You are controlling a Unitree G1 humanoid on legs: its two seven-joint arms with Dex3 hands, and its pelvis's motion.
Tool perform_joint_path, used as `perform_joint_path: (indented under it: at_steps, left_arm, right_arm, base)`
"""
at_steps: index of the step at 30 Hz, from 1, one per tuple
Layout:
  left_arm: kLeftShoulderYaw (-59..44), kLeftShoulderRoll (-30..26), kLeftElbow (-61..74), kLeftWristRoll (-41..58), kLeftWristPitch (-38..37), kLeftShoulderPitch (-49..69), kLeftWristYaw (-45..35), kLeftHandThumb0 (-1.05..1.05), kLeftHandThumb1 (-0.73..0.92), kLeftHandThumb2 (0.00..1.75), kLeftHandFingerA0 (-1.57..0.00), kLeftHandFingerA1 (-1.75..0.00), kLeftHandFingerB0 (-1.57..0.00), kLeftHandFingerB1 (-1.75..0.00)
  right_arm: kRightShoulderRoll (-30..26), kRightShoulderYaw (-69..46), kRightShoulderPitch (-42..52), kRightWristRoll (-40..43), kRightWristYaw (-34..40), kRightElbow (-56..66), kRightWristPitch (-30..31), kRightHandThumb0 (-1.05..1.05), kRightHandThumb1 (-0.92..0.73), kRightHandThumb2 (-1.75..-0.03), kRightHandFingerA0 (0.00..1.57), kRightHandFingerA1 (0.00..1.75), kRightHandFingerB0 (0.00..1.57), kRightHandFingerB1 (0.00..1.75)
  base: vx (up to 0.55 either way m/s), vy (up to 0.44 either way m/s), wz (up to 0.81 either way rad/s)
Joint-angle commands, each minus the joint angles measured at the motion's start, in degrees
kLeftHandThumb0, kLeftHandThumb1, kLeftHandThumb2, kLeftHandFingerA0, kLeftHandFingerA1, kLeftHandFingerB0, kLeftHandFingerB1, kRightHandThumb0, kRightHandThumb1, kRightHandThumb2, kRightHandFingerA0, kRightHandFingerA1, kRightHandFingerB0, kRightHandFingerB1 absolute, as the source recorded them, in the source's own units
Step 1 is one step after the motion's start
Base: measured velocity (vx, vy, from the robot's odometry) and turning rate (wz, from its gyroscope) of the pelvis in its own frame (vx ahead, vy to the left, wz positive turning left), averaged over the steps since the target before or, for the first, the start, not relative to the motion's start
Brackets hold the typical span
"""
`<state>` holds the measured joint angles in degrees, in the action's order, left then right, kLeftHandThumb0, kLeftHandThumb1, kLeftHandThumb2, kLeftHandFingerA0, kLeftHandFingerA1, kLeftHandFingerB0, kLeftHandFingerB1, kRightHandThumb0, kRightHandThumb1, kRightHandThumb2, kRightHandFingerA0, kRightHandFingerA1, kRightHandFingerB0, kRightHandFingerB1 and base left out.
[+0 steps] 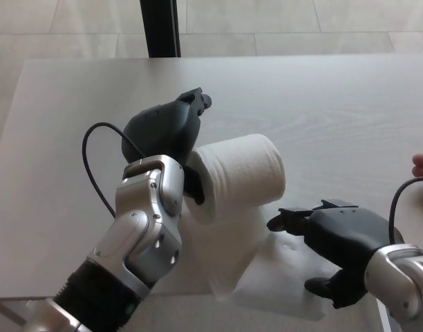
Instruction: A toilet paper roll is kept in the middle of the desk infront of the robot. The robot places its left hand on the top of the toilet paper roll to hold it still and uses its right hand to tear off a piece of toilet paper from it and hands the paper to a person
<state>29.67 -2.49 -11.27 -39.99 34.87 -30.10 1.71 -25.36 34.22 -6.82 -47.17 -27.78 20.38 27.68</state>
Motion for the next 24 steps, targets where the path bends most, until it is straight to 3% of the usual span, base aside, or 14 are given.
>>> perform_joint_path:
  at_steps: [1,4,5,7,8,9,13,17,18,20,21,22,23,24]
  left_arm:
    - [-0.84,0.22,-0.92,-0.18,-2.03,0.18,1.75,-0.58,0.81,0.67,-0.35,-0.52,-0.30,-0.42]
    - [-1.13,-0.20,-0.49,-0.17,-2.39,0.43,1.53,-0.60,0.81,0.68,-0.36,-0.52,-0.30,-0.42]
    - [-1.31,-0.22,-0.50,-0.03,-2.39,0.33,1.30,-0.59,0.81,0.68,-0.35,-0.51,-0.29,-0.41]
    - [-1.43,-0.05,-0.67,-0.07,-2.27,0.00,1.10,-0.60,0.81,0.68,-0.34,-0.53,-0.28,-0.42]
    - [-1.52,-0.23,-0.32,-0.15,-2.14,0.21,0.83,-0.60,0.82,0.68,-0.34,-0.52,-0.28,-0.41]
    - [-1.65,-0.11,-0.29,-0.01,-2.33,0.27,0.93,-0.60,0.81,0.68,-0.34,-0.51,-0.28,-0.41]
    - [-1.32,-0.57,-0.05,-0.67,-2.26,0.82,0.86,-0.57,0.86,0.65,-0.37,-0.52,-0.31,-0.41]
    - [-1.41,-0.98,-0.02,-0.78,-2.32,1.36,0.83,-0.56,0.86,0.65,-0.38,-0.49,-0.33,-0.40]
    - [-1.42,-0.94,-0.05,-0.76,-2.36,1.53,0.95,-0.59,0.82,0.67,-0.37,-0.50,-0.31,-0.40]
    - [-1.41,-0.86,-0.10,-0.77,-2.41,1.41,0.97,-0.59,0.82,0.67,-0.37,-0.50,-0.31,-0.40]
    - [-1.38,-0.80,-0.16,-0.80,-2.24,1.38,0.86,-0.53,0.66,1.07,-0.34,-0.61,-0.21,-0.51]
    - [-1.32,-0.81,-0.17,-0.84,-2.08,1.39,0.70,-0.53,0.66,1.07,-0.34,-0.61,-0.20,-0.51]
    - [-1.34,-0.78,-0.17,-0.82,-2.18,1.45,0.80,-0.53,0.66,1.07,-0.34,-0.61,-0.20,-0.51]
    - [-1.39,-0.71,-0.22,-0.77,-2.19,1.47,0.87,-0.60,0.82,0.68,-0.35,-0.50,-0.30,-0.40]
  right_arm:
    - [-3.04,1.46,2.67,-5.48,5.28,-4.59,-5.32,-0.17,-0.45,-0.70,0.00,0.55,0.17,0.37]
    - [-4.59,3.82,2.02,-8.44,5.97,-7.84,-7.97,-0.22,-0.44,-0.63,0.02,0.40,0.17,0.39]
    - [-5.32,4.99,1.63,-10.27,5.73,-9.34,-8.53,-0.31,-0.37,-0.69,0.00,0.28,0.11,0.45]
    - [-5.88,5.59,1.29,-11.47,5.90,-10.51,-9.04,-0.35,-0.35,-0.68,0.00,0.23,0.09,0.45]
    - [-5.92,5.98,1.14,-11.90,6.36,-11.46,-9.55,-0.34,-0.43,-0.53,0.00,0.23,0.15,0.37]
    - [-6.04,5.92,1.32,-11.92,6.54,-11.81,-9.69,-0.35,-0.36,-0.68,0.00,0.18,0.10,0.45]
    - [-5.69,6.96,0.84,-13.91,5.63,-13.46,-10.25,-0.38,-0.38,-0.67,0.00,0.08,0.12,0.42]
    - [-4.52,7.32,1.15,-14.99,10.79,-15.54,-12.59,-0.44,-0.38,-0.71,0.00,0.17,0.09,0.43]
    - [-3.67,7.28,1.32,-14.76,13.43,-16.52,-13.44,-0.46,-0.49,-0.61,0.00,0.19,0.11,0.37]
    - [-3.25,6.84,1.47,-14.82,14.44,-17.01,-14.03,-0.46,-0.49,-0.61,0.00,0.19,0.11,0.37]
    - [-2.42,6.87,1.65,-15.32,16.21,-17.77,-13.92,-0.50,-0.50,-0.56,0.00,0.34,0.09,0.34]
    - [-1.55,6.77,1.90,-15.48,18.08,-18.53,-13.85,-0.47,-0.46,-0.66,0.01,0.40,0.08,0.37]
    - [-0.85,6.70,2.08,-15.92,20.52,-19.69,-13.98,-0.31,-0.51,-0.99,0.04,0.56,0.00,0.51]
    - [-0.61,6.50,2.19,-15.72,21.11,-20.00,-14.17,-0.42,-0.52,-0.57,0.06,0.57,0.08,0.34]
  base:
    - [0.00,0.000,0.00]
    - [0.00,0.000,0.00]
    - [0.00,0.000,0.00]
    - [0.00,0.000,0.00]
    - [0.00,0.000,0.00]
    - [0.00,0.000,0.00]
    - [0.00,0.000,0.00]
    - [0.00,0.000,0.00]
    - [0.00,0.000,0.00]
    - [0.00,0.000,0.00]
    - [0.00,0.000,0.00]
    - [0.00,0.000,0.00]
    - [0.00,0.000,0.00]
    - [0.00,0.000,0.00]
